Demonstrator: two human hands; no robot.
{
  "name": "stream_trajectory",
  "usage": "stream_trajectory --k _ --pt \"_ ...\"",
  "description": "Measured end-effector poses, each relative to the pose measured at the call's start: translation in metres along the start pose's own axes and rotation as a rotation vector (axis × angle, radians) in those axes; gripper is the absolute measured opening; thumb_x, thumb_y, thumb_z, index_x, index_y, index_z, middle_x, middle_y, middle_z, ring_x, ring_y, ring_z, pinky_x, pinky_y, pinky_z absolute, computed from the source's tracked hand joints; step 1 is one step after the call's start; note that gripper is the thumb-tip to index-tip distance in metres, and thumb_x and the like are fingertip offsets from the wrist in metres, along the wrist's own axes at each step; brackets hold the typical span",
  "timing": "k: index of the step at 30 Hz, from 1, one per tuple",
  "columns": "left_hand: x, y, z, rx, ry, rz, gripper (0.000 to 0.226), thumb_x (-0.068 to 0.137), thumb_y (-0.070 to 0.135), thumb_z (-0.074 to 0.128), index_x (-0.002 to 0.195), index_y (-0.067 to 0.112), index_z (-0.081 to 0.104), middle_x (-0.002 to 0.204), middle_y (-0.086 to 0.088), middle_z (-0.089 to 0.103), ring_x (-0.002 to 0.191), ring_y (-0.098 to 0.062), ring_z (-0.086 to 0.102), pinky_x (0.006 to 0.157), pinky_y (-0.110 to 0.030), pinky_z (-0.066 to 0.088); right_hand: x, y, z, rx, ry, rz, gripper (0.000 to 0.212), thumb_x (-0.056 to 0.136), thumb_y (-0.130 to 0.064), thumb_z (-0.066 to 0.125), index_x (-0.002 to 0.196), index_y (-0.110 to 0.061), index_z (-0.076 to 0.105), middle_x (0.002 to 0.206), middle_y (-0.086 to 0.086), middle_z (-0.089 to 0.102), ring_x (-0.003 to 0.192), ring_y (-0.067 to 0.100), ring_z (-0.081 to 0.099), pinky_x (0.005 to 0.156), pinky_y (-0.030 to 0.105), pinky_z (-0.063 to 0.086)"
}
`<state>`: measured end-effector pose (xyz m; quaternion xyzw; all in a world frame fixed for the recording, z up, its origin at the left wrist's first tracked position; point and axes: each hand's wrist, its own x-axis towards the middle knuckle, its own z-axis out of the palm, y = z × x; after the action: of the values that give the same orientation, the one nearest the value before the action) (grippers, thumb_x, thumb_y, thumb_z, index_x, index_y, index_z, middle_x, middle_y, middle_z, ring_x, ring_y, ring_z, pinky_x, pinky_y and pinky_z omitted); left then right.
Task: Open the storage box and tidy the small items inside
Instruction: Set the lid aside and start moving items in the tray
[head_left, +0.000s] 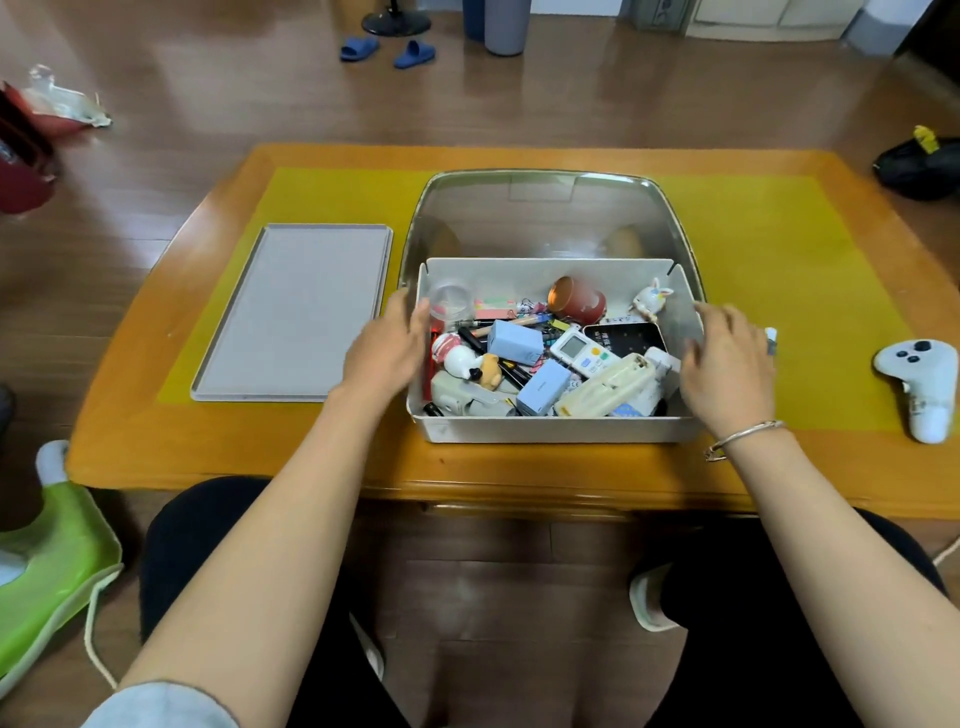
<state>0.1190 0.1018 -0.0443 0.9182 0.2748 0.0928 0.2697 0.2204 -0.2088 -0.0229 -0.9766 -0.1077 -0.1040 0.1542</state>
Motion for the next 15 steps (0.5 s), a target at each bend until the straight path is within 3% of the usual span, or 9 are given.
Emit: stream_trajectory --k 2,4,7,15 --pt "-0.003 0.015 0.005 0.03 -0.045 0.004 0.049 0.102 0.041 0.03 0.145 0.018 0.026 0.124 -0.017 0.06 0.107 -0.036 0.058 0.078 -0.038 0.043 0.001 0.008 0.002 0.002 -0.117 0.025 0.047 0.093 -0.01 0.046 0.139 -0.007 0.037 0.123 0.026 0.055 0.109 0.044 0.052 0.077 0.044 0.042" --pt "-0.004 0.022 0.009 0.107 -0.05 -0.044 0.056 0.1 0.024 0.041 0.149 0.017 0.015 0.114 -0.017 0.062 0.093 -0.033 0.061 0.07 -0.037 0.045 0.001 0.012 0.004 -0.017 -0.159 0.05 0.049 0.091 -0.004 0.045 0.139 -0.007 0.036 0.109 0.029 0.061 0.097 0.046 0.058 0.064 0.039 0.036" --pt "-0.008 0.023 0.012 0.201 -0.056 -0.082 0.073 0.094 0.013 0.05 0.151 0.021 0.005 0.102 -0.016 0.062 0.074 -0.025 0.056 0.058 -0.034 0.042 0.0 0.014 0.005 -0.028 -0.134 0.061 0.051 0.085 0.004 0.045 0.135 -0.006 0.042 0.104 0.03 0.062 0.092 0.046 0.059 0.062 0.039 0.037" --pt "-0.026 0.006 0.008 0.249 0.004 -0.087 0.07 0.095 0.015 0.049 0.151 0.022 0.008 0.096 -0.015 0.062 0.069 -0.024 0.05 0.058 -0.036 0.042 -0.025 0.01 0.007 -0.039 -0.084 0.04 0.05 0.086 0.001 0.046 0.135 -0.011 0.044 0.1 0.025 0.065 0.087 0.044 0.06 0.06 0.035 0.034"
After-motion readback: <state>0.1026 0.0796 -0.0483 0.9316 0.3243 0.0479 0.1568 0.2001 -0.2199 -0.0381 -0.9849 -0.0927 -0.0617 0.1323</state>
